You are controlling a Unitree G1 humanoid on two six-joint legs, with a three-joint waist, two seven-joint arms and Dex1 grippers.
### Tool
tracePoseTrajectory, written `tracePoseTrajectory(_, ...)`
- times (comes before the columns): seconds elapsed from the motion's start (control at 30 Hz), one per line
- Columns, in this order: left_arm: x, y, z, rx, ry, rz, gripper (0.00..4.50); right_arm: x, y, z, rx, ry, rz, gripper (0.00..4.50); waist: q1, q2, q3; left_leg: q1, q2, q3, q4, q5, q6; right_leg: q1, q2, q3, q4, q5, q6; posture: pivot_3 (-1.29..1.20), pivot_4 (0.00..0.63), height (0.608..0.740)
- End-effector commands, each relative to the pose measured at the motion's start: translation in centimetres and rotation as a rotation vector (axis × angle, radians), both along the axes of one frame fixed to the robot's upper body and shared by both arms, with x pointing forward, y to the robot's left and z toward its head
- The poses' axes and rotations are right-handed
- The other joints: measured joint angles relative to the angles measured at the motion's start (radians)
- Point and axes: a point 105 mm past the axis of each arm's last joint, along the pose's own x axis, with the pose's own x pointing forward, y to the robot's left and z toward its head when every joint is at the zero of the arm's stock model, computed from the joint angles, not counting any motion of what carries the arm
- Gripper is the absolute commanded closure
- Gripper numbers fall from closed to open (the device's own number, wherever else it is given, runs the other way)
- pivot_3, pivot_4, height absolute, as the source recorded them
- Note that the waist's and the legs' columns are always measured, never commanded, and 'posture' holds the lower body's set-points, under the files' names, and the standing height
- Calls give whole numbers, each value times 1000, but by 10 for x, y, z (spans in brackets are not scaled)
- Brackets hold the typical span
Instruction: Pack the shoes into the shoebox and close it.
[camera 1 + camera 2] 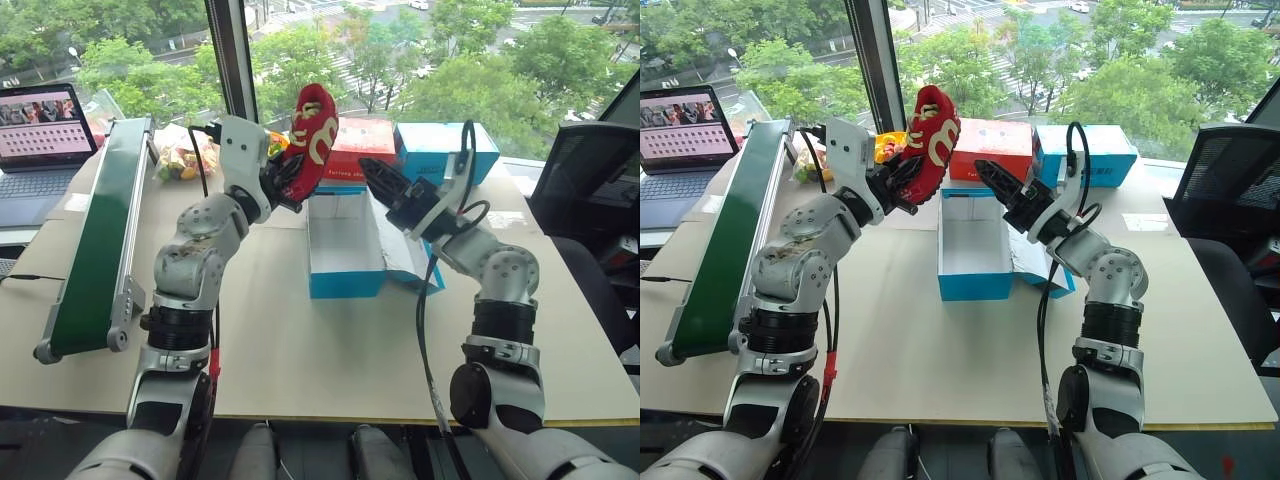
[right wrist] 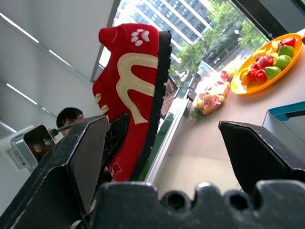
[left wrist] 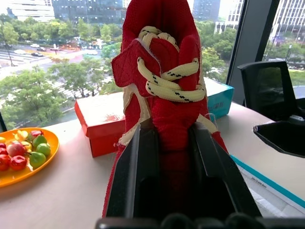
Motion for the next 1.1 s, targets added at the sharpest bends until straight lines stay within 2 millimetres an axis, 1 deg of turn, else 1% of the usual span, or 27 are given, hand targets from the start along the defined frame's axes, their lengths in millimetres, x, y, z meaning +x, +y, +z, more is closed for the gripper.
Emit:
tracePoseTrajectory(0.03,-15,-22,21,-18,-74,-67,3843,-7,5,17,26,-66,21,0,0,0,0,0,0,0,0,0,0,0,0,0,0,0,0,0,150,739)
tracePoseTrajectory(0.17,-18,-29,26,-43,-73,-88,3843,-6,8,13,21,-57,18,0,-1,0,0,0,0,0,0,0,0,0,0,0,0,0,0,0,150,739)
tracePoseTrajectory(0.23,-20,-34,26,-42,-72,-103,3843,-5,8,12,21,-54,14,0,-1,0,0,0,0,0,0,0,0,0,0,0,0,0,0,0,150,739)
tracePoseTrajectory(0.33,-20,-35,26,-44,-70,-108,3843,-3,7,11,24,-50,5,0,0,0,0,0,0,0,0,0,0,0,0,0,0,0,0,0,150,739)
tracePoseTrajectory(0.4,-19,-34,26,-47,-67,-104,3882,-1,3,12,40,-44,-13,531,0,0,0,0,0,0,0,0,0,0,0,0,-1,0,0,0,150,739)
tracePoseTrajectory(0.43,-19,-34,25,-49,-67,-102,3882,-1,2,12,44,-45,-18,673,0,0,0,0,0,0,0,0,0,0,0,0,-1,0,0,0,150,739)
tracePoseTrajectory(0.47,-18,-33,26,-49,-66,-99,3882,-1,0,12,47,-45,-23,969,0,0,0,0,0,0,0,0,0,0,0,0,-1,0,0,0,150,739)
tracePoseTrajectory(0.5,-18,-33,26,-50,-66,-98,3882,0,0,13,48,-45,-26,1396,0,0,0,0,0,0,0,0,0,0,0,0,-1,0,0,0,150,739)
tracePoseTrajectory(0.57,-17,-33,25,-56,-61,-96,3882,0,-2,14,54,-49,-31,1981,0,0,0,0,0,0,0,0,0,0,0,0,-1,0,0,0,150,739)
tracePoseTrajectory(0.63,-17,-33,25,-59,-58,-96,3882,0,-2,16,56,-50,-33,2770,1,0,0,0,0,0,0,0,0,0,0,0,-1,0,0,0,150,739)
tracePoseTrajectory(0.73,-16,-31,25,-62,-56,-92,3882,2,0,18,78,-32,-28,3756,-1,0,0,0,0,0,0,0,0,0,0,0,-1,0,0,0,150,739)
tracePoseTrajectory(0.77,-16,-30,25,-59,-57,-90,3882,3,0,19,85,-28,-28,4022,-1,0,0,0,0,0,0,0,0,0,0,0,-1,0,0,0,150,739)
tracePoseTrajectory(0.8,-16,-30,25,-57,-57,-90,3882,3,0,20,87,-26,-29,4180,-1,0,0,0,0,0,0,0,0,0,0,0,-1,0,0,0,150,739)
tracePoseTrajectory(0.83,-15,-29,24,-56,-57,-89,3882,3,1,21,87,-26,-29,4221,-1,0,0,0,0,0,0,0,0,0,0,0,-1,0,0,0,150,739)
tracePoseTrajectory(0.9,-17,-27,24,-63,-55,-103,3192,3,4,25,81,-31,-31,4230,-1,0,0,0,0,0,0,0,0,0,0,0,-1,0,0,0,150,739)
tracePoseTrajectory(0.93,-17,-25,25,-67,-54,-112,2944,3,5,26,78,-32,-32,4235,0,0,0,0,0,0,0,0,0,0,0,0,-1,0,0,0,150,739)
tracePoseTrajectory(0.97,-18,-23,24,-60,-55,-119,2526,3,6,28,76,-36,-34,4239,0,0,0,0,0,0,0,0,0,0,0,0,-1,0,0,0,150,739)
tracePoseTrajectory(1.0,-17,-16,22,-29,-60,-113,2224,4,7,31,47,-43,-55,4240,0,0,0,0,0,0,0,0,0,0,0,0,-1,0,0,0,150,739)
tracePoseTrajectory(1.03,-17,-12,21,-5,-63,-107,1771,5,7,33,27,-48,-71,4243,-2,1,0,0,0,0,0,0,0,0,0,0,-1,0,0,0,150,739)
tracePoseTrajectory(1.1,-7,13,16,104,-80,-22,1080,13,11,37,-105,-57,-148,4247,-5,1,1,0,0,0,-1,0,0,0,0,0,-1,0,0,0,150,739)
